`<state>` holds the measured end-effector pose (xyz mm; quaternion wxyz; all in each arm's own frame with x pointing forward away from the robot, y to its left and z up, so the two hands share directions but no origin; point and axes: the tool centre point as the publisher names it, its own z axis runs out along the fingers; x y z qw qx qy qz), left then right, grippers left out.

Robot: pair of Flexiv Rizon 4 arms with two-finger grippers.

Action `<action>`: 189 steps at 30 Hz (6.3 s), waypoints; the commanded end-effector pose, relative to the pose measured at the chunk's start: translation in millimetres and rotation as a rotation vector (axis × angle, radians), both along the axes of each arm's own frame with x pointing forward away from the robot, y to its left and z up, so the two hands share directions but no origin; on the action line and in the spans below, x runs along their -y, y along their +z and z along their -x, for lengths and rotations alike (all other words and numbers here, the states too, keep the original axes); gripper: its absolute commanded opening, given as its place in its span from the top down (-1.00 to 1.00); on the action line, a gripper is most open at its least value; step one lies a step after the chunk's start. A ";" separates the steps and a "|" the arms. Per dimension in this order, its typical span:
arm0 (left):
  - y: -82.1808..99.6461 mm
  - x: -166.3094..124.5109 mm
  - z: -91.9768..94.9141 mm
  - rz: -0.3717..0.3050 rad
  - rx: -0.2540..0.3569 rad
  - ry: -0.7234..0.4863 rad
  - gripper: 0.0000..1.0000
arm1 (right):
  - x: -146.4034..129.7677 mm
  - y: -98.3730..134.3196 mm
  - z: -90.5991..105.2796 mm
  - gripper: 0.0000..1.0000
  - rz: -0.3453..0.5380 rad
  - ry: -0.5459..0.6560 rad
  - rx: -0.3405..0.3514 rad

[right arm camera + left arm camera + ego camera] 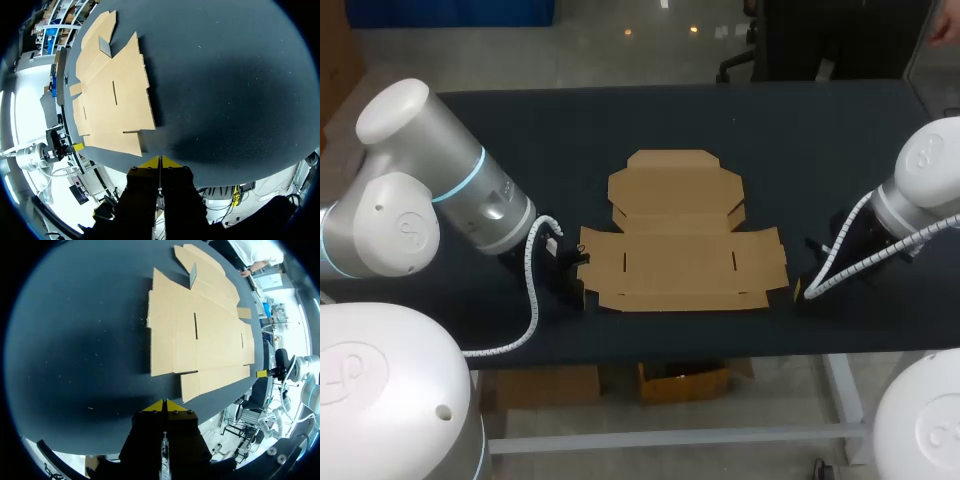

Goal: Assemble the packaging by folding the flat box into shape, placing the metal phone stand inside, and closing the box properly

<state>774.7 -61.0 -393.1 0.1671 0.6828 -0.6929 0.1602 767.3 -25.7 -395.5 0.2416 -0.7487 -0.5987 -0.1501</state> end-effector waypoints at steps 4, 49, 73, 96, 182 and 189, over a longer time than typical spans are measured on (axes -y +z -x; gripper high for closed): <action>-2.8 0.7 -1.4 0.003 -0.005 -0.004 1.00 | -4.0 -5.4 4.0 1.00 -0.016 0.021 0.020; -20.4 12.1 -2.7 0.106 -0.047 -0.066 1.00 | -21.2 -24.6 -13.1 1.00 -0.060 0.134 0.217; -24.0 20.0 -4.8 0.103 -0.048 -0.078 1.00 | -30.1 -30.1 -11.4 1.00 -0.084 0.140 0.226; -18.9 23.7 -2.7 0.109 -0.020 -0.076 1.00 | -35.6 -22.6 -17.1 1.00 -0.094 0.140 0.245; -13.1 28.5 -13.2 0.044 0.001 -0.067 1.00 | -48.1 -22.8 -21.6 1.00 -0.124 0.117 0.236; -10.5 33.2 -11.1 0.028 0.019 -0.084 1.00 | -49.7 -18.3 -20.4 1.00 -0.118 0.122 0.244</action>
